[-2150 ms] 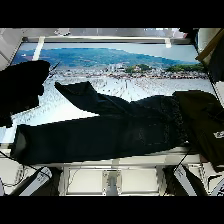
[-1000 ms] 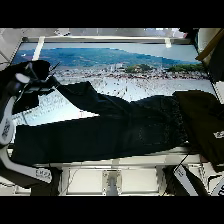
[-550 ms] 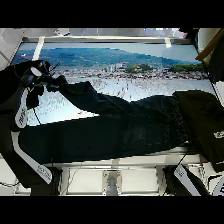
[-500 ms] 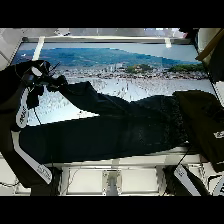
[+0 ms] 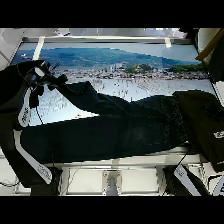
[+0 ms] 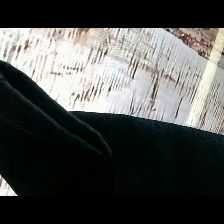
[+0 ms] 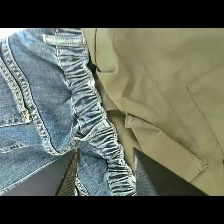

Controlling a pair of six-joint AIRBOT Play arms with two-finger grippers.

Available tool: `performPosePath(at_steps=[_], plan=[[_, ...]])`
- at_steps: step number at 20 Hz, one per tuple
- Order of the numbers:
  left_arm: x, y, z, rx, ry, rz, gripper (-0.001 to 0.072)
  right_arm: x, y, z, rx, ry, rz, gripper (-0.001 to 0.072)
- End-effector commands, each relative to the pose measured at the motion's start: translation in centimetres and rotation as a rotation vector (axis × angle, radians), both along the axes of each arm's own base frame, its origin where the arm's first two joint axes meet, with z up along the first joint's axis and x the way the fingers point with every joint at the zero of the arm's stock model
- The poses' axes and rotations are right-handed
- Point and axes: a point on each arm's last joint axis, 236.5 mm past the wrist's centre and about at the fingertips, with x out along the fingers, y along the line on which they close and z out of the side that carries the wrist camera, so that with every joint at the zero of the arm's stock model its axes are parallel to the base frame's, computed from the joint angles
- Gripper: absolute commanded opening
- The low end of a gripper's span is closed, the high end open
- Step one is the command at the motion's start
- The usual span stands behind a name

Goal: Fold the clothes and pants, and hang the long-sleeved shirts on hangers.

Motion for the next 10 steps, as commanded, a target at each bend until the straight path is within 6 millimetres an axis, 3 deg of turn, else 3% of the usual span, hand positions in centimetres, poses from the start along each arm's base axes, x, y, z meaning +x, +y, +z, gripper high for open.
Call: performPosePath(at_steps=[1, 5, 7, 10], plan=[[0.5, 0.4, 1.8, 0.019, -0.048, -0.011, 0.0014, 0.3, 0.0, 0.2, 0.004, -0.016, -0.005, 0.0393], [-1.2, 4.6, 9.2, 0.039, -0.106, 0.033, 0.0014, 0.4, 0.0, 0.2, 0.002, -0.017, -0.005, 0.0392], [-4.8, 6.1, 12.1, 0.021, -0.041, 0.024, 0.0014, 0.7, -0.4, 0.4, -0.011, -0.031, -0.014, 0.0393], [-11.6, 6.7, 13.5, -0.004, 0.146, -0.032, 0.0013, 1.4, -1.3, 0.8, -0.041, -0.068, -0.037, 0.0392]])
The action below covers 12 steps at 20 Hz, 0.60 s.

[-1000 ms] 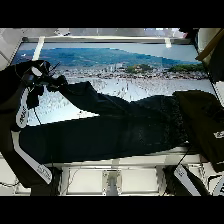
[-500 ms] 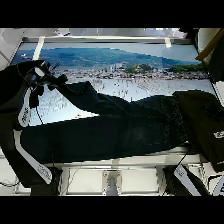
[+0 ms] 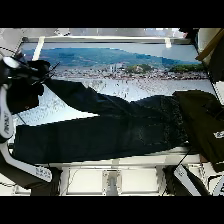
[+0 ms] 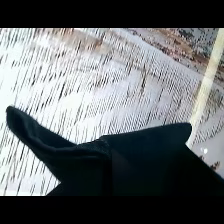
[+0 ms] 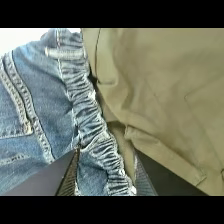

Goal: Fold the clothes and pants, and hang the long-sleeved shirts on hangers.

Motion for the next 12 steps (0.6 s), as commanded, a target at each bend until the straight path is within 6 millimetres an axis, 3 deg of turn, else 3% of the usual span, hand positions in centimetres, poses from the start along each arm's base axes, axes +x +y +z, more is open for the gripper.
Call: performPosePath(at_steps=[1, 3, 7, 10, 12], plan=[[-7.4, 0.8, 2.5, -0.019, 0.185, -0.054, 0.0014, 0.7, -0.7, 0.4, -0.022, -0.035, -0.019, 0.0392], [-9.3, 1.7, 3.7, 0.028, 0.219, -0.042, 0.0013, 0.8, -0.7, 0.5, -0.023, -0.037, -0.017, 0.0392], [-13.6, 10.9, 3.5, 0.347, 0.380, 0.187, 0.0014, 0.8, -0.7, 0.4, -0.040, -0.036, 0.009, 0.0392], [-13.8, 13.6, 2.5, 0.335, 0.372, 0.300, 0.0014, 1.1, -0.6, -0.3, -0.009, -0.029, 0.008, 0.0392], [-13.7, 14.2, 0.9, 0.304, 0.372, 0.340, 0.0014, 1.7, -0.2, -1.5, 0.048, -0.019, 0.006, 0.0393]])
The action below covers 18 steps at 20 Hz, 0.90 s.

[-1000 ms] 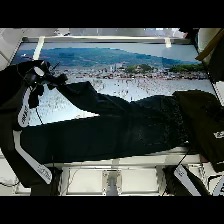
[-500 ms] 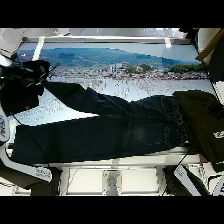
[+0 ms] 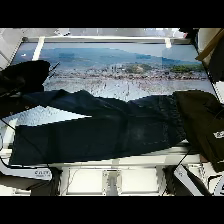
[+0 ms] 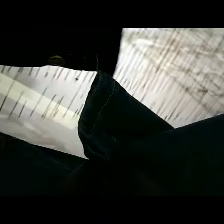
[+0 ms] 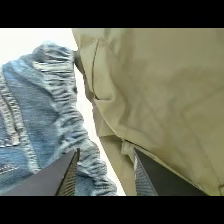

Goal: Fold the clothes and pants, and hang the long-sleeved shirts on hangers.

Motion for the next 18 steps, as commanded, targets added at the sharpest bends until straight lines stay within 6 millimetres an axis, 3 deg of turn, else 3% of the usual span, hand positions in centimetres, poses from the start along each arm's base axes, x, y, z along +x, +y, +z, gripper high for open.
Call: performPosePath(at_steps=[1, 4, 5, 6, 7, 12, 18], plan=[[-1.1, 2.2, -2.3, 0.021, 0.033, 0.095, 0.0014, 1.2, 0.8, -1.6, 0.085, 0.007, 0.007, 0.0393], [-2.1, 0.7, -5.9, -0.019, 0.120, 0.072, 0.0014, 3.4, 3.4, -4.8, 0.139, 0.049, 0.106, 0.0397], [-2.3, 0.3, -6.9, -0.028, 0.142, 0.064, 0.0014, 4.5, 4.5, -5.7, 0.145, 0.051, 0.142, 0.0420], [-2.6, 0.0, -7.7, -0.036, 0.161, 0.060, 0.0014, 5.9, 5.3, -6.6, 0.149, 0.047, 0.159, 0.0509], [-2.8, -0.2, -8.4, -0.042, 0.180, 0.056, 0.0014, 7.3, 6.0, -7.3, 0.150, 0.040, 0.174, 0.0513], [-2.9, -0.3, -8.9, -0.047, 0.192, 0.056, 0.0014, 13.3, 9.3, -10.4, 0.227, 0.081, 0.285, 0.0513], [-2.9, -0.3, -8.9, -0.048, 0.192, 0.057, 0.0014, 15.5, 10.0, -15.2, 0.273, 0.156, 0.311, 0.0504]])
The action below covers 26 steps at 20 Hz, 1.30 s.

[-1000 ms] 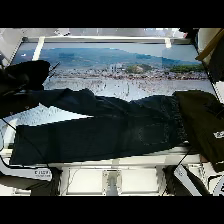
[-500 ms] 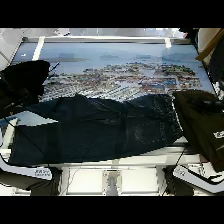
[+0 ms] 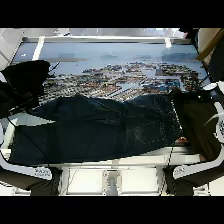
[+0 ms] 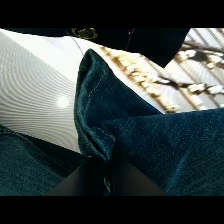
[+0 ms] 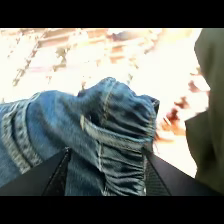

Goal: Fold the clothes and pants, and hang the long-sleeved shirts on hangers.

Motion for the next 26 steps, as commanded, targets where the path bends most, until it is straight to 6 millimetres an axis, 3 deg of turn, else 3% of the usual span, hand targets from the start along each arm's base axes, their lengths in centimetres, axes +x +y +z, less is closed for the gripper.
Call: performPosePath(at_steps=[1, 2, 5, 8, 11, 14, 16, 20, 21, 22, 23, 24, 26], plan=[[0.0, 0.0, -0.1, 0.000, 0.001, 0.000, 0.0014, 1.0, 0.4, -2.4, 0.014, 0.030, 0.009, 0.0504], [0.0, 0.0, -0.1, 0.000, 0.001, 0.000, 0.0014, 1.1, 0.3, -2.4, 0.011, 0.028, 0.006, 0.0499], [0.0, 0.0, 0.0, 0.000, 0.000, 0.000, 0.0014, 1.6, 0.0, -2.0, 0.004, 0.012, 0.003, 0.0319], [0.5, 0.2, 0.0, 0.010, -0.022, -0.001, 0.0014, 2.7, -0.6, -0.6, -0.023, -0.024, 0.011, 0.0046], [1.6, 0.6, 0.8, 0.035, -0.081, -0.003, 0.0014, 3.5, -1.9, 0.4, -0.068, -0.035, -0.001, 0.0047], [3.6, 1.7, 3.9, 0.104, -0.225, 0.009, 0.0014, 3.4, -4.0, 0.6, -0.102, -0.006, -0.067, 0.0047], [3.5, 2.5, 5.0, 0.142, -0.247, 0.039, 0.0014, 3.4, -4.5, 0.5, -0.106, -0.005, -0.091, 0.0046], [2.4, 2.1, 4.8, 0.128, -0.200, 0.041, 0.0017, 3.7, -4.2, 0.7, -0.090, -0.013, -0.099, 0.0047], [2.3, 2.1, 5.2, 0.132, -0.208, 0.038, 0.0163, 3.5, -3.7, 0.8, -0.064, -0.006, -0.096, 0.0066], [2.6, 2.2, 6.2, 0.145, -0.237, 0.021, 0.0402, 3.4, -3.2, 1.0, -0.042, 0.000, -0.089, 0.0168], [3.0, 2.3, 7.6, 0.167, -0.286, 0.004, 0.0455, 3.0, -2.7, 1.2, -0.028, 0.012, -0.073, 0.0340], [3.9, 2.1, 9.9, 0.198, -0.364, -0.044, 0.0490, 2.8, -2.4, 1.5, -0.022, 0.019, -0.055, 0.0394], [6.2, 0.8, 15.3, 0.264, -0.559, -0.181, 0.0515, 2.6, -2.2, 2.7, -0.022, 0.010, -0.041, 0.0394]])
